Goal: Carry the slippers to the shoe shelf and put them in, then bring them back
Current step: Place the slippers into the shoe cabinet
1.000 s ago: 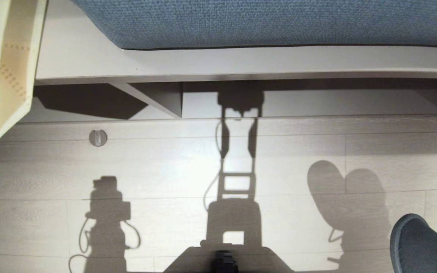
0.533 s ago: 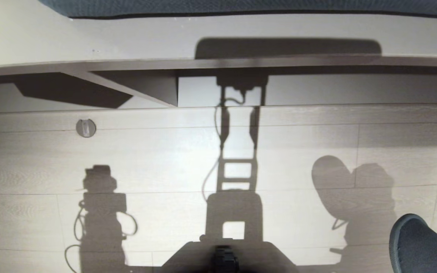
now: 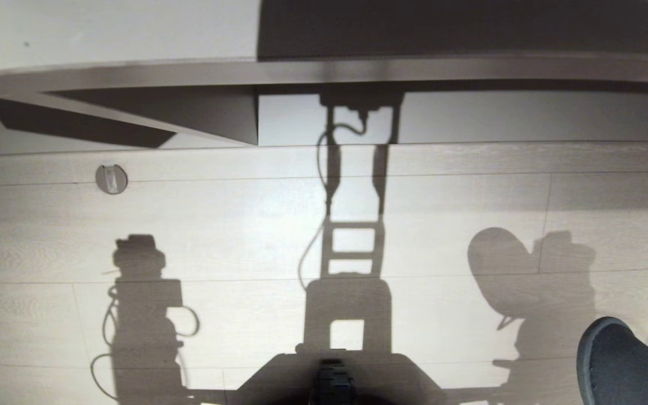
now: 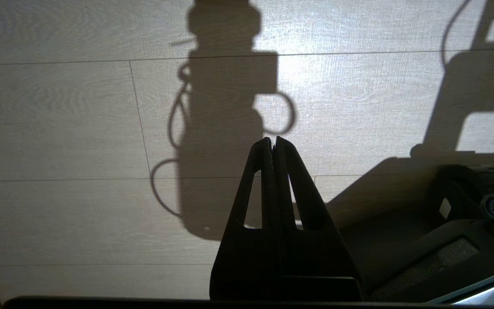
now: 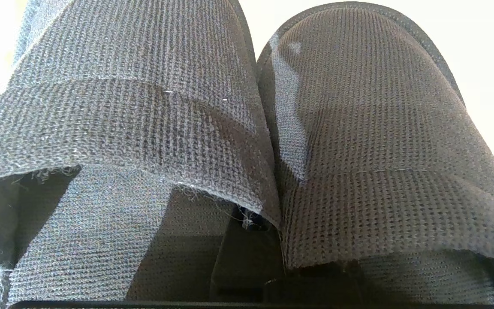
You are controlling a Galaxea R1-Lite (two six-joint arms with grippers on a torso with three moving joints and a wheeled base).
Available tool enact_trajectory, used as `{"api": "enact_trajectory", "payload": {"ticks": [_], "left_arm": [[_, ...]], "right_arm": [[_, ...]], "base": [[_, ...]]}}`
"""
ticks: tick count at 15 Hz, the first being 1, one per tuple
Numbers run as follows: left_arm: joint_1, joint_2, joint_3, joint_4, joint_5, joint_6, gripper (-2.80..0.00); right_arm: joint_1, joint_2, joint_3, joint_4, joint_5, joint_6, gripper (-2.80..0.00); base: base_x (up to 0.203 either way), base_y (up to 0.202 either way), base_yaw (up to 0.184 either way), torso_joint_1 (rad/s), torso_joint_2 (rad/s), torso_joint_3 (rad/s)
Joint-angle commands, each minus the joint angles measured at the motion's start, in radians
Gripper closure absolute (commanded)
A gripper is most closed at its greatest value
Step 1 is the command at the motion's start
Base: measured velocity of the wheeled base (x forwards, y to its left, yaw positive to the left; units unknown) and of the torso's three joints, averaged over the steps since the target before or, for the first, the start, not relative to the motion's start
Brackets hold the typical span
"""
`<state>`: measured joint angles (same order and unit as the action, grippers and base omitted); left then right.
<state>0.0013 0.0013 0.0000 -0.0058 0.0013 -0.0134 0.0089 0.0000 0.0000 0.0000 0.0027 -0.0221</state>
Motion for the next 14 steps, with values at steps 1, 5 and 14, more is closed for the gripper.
{"api": "enact_trajectory", "payload": {"ticks": [1, 5, 14], "left_arm": [[0.0, -0.001, 0.0, 0.0, 0.0, 0.0, 0.0], [0.0, -0.001, 0.0, 0.0, 0.0, 0.0, 0.0], [0.0, -0.001, 0.0, 0.0, 0.0, 0.0, 0.0]], "right_arm": [[0.0, 0.0, 0.002, 0.0, 0.0, -0.001, 0.0], [0.0, 0.0, 0.002, 0.0, 0.0, -0.001, 0.0], [0.0, -0.001, 0.002, 0.0, 0.0, -0.001, 0.0]], "base": [[0.0, 0.0, 0.0, 0.0, 0.0, 0.0], [0.0, 0.0, 0.0, 0.0, 0.0, 0.0], [0.0, 0.0, 0.0, 0.0, 0.0, 0.0]]}}
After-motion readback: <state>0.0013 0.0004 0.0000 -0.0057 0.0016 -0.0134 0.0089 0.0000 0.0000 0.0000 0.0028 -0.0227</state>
